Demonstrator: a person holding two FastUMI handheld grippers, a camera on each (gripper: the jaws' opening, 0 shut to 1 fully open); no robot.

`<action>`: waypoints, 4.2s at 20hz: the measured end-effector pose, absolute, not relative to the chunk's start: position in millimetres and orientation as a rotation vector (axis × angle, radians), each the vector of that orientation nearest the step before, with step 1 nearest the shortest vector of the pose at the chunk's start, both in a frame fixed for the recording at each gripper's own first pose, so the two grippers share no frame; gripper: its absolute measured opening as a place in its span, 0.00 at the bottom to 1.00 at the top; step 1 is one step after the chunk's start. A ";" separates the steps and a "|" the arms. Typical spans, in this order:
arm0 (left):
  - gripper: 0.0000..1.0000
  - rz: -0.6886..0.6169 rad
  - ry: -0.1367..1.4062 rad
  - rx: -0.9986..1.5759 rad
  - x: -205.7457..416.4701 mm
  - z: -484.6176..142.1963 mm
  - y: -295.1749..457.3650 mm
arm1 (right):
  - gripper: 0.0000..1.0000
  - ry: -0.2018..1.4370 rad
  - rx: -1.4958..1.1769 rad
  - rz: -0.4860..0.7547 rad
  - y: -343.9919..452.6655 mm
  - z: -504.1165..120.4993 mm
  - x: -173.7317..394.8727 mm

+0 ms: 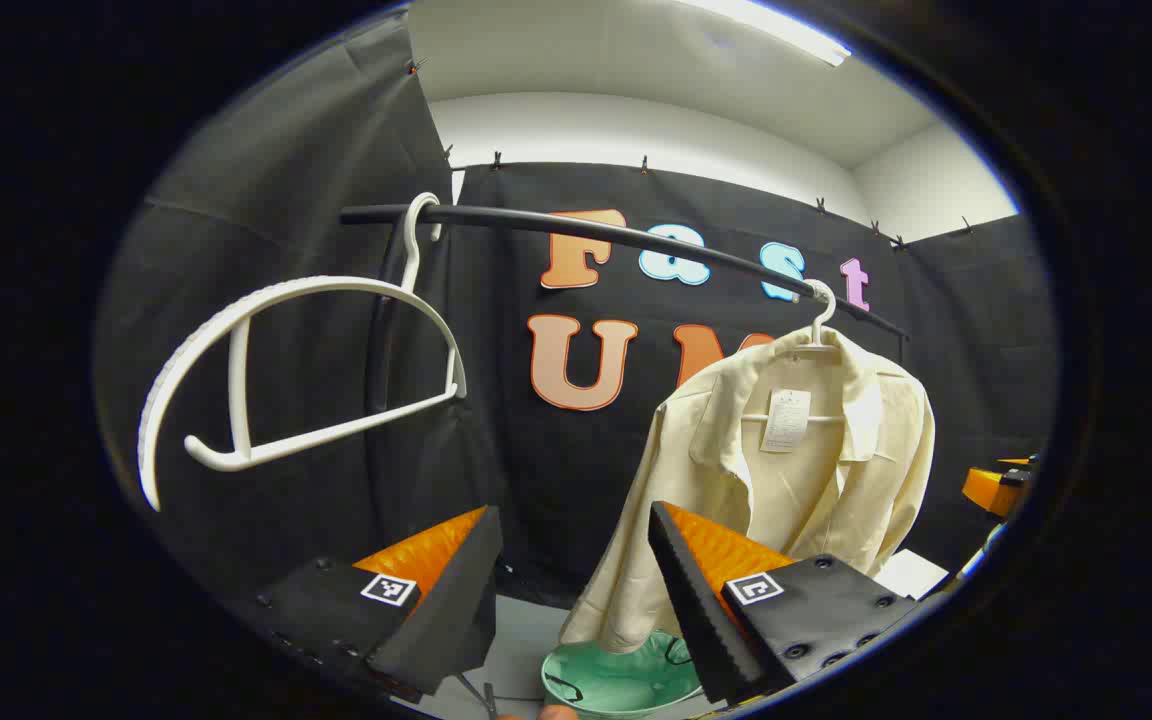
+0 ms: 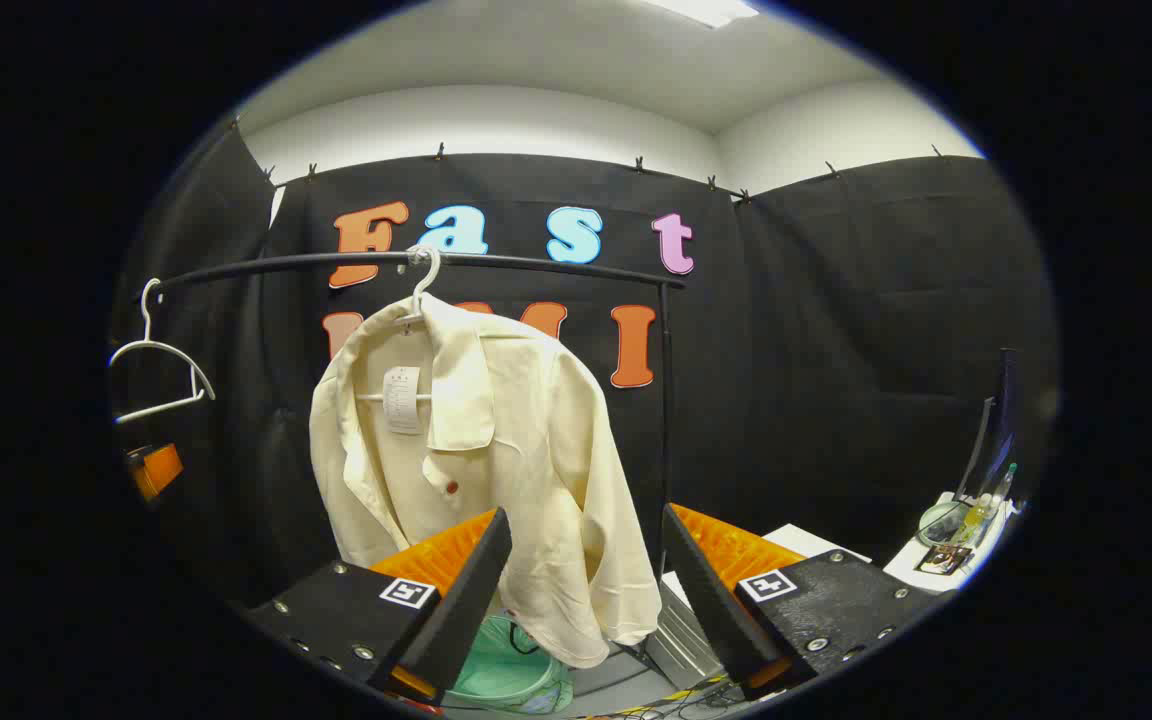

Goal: Grasp the clothes on the hanger with both hands and then place them into the laundry hamper below.

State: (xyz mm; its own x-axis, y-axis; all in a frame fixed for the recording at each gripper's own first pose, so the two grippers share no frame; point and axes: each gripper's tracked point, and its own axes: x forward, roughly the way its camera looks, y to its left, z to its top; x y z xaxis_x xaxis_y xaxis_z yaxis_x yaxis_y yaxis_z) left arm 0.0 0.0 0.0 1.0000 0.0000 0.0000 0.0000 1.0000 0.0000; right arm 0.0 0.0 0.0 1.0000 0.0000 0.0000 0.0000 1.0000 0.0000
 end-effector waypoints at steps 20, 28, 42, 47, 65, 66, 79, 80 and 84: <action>0.96 0.004 0.034 0.000 7.0 -13.4 -4.8 | 0.94 0.012 -0.012 0.034 21.5 -9.3 16.2; 0.97 0.051 0.043 0.003 3.0 -16.8 17.1 | 0.94 0.049 -0.002 0.112 66.5 -23.1 47.7; 0.96 0.105 0.063 0.024 -11.2 -24.3 45.9 | 0.94 0.083 -0.034 0.139 124.6 -34.3 122.0; 0.96 0.122 0.070 0.030 -14.3 -25.7 52.0 | 0.95 0.102 -0.062 0.069 117.1 -37.3 153.9; 0.98 0.118 0.080 0.050 -9.5 -29.5 51.2 | 0.50 0.097 -0.042 0.043 92.0 -37.0 180.1; 0.96 0.116 0.076 0.045 -9.8 -30.2 46.9 | 0.46 0.101 -0.036 0.049 87.9 -37.5 179.9; 1.00 0.154 0.064 0.040 -15.3 -21.1 -50.6 | 0.00 0.135 -0.002 0.330 82.7 -40.2 178.0; 0.97 0.149 0.063 0.042 -14.6 -21.2 -58.8 | 0.00 0.139 0.006 0.350 81.8 -39.6 173.8; 0.97 0.108 0.074 0.036 -1.3 -24.0 -96.6 | 0.00 0.136 0.039 0.396 64.9 -29.4 156.3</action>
